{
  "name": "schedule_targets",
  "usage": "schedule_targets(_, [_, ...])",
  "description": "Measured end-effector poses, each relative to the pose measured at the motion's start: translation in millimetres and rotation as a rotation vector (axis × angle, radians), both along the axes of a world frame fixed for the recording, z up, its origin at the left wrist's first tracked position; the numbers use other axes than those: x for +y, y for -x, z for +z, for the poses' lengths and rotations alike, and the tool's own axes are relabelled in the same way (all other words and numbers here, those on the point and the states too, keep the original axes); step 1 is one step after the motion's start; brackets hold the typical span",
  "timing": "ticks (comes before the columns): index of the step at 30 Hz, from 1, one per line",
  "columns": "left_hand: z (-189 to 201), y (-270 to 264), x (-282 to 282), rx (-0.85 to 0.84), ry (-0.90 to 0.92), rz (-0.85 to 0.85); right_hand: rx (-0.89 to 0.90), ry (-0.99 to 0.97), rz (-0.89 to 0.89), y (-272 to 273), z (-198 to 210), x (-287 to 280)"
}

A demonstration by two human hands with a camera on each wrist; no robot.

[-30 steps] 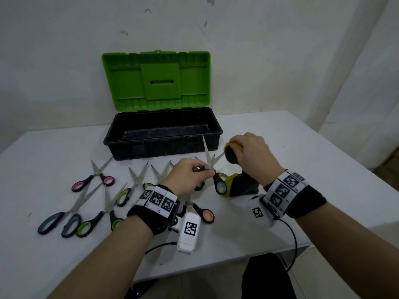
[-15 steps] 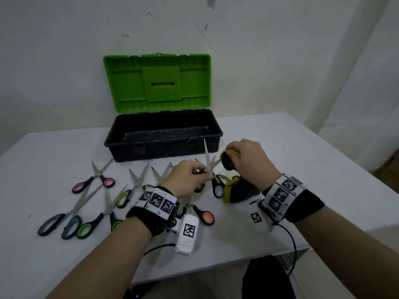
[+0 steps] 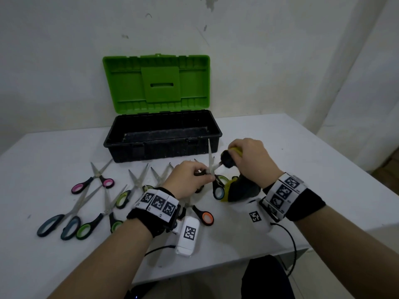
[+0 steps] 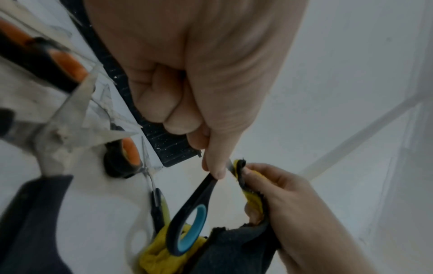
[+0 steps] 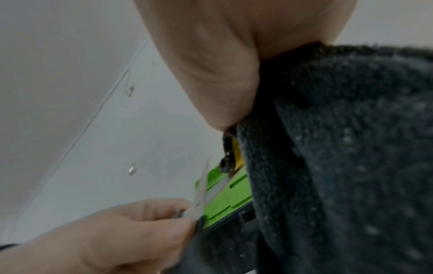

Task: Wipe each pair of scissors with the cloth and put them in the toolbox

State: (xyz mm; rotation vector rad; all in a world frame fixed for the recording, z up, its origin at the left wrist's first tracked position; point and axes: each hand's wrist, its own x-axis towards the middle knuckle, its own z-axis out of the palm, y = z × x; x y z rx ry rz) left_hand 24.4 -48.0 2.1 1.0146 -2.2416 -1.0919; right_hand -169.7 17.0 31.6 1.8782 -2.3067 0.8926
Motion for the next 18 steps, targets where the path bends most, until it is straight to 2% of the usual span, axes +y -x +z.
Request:
schedule_targets(3, [-3.2,-2.5,-3.1,0.094,-0.156,0.018,0.008,0.125,-0.043,13.8,1.7,4.8])
schedule_targets(6, [-4.5,-1.8,-4.4,0.167,-0.307,0.064,0.005,0.292,0.087,8.1,-2.5,16.7])
schedule_targets(9, [-1.8,2.9,0.3,0.201,-0.409,0.066,0.018,0.312,0.234,-4.9,-13.3,20.7])
schedule_targets(11, [0.8,5.6,3.7,0.215,-0.480,0.028,0.027,0.316,0.271,-6.6,-15.3,18.3])
schedule_targets(15, [1.2,7.3,4.5,0.224,-0.502,-0.014,0.038,0.317,0.242,1.3,-11.4,14.8])
schedule_targets(18, [0.0,6.5,3.5,0.220,-0.479,-0.003,0.018,0.348,0.129,11.8,-6.9,12.6])
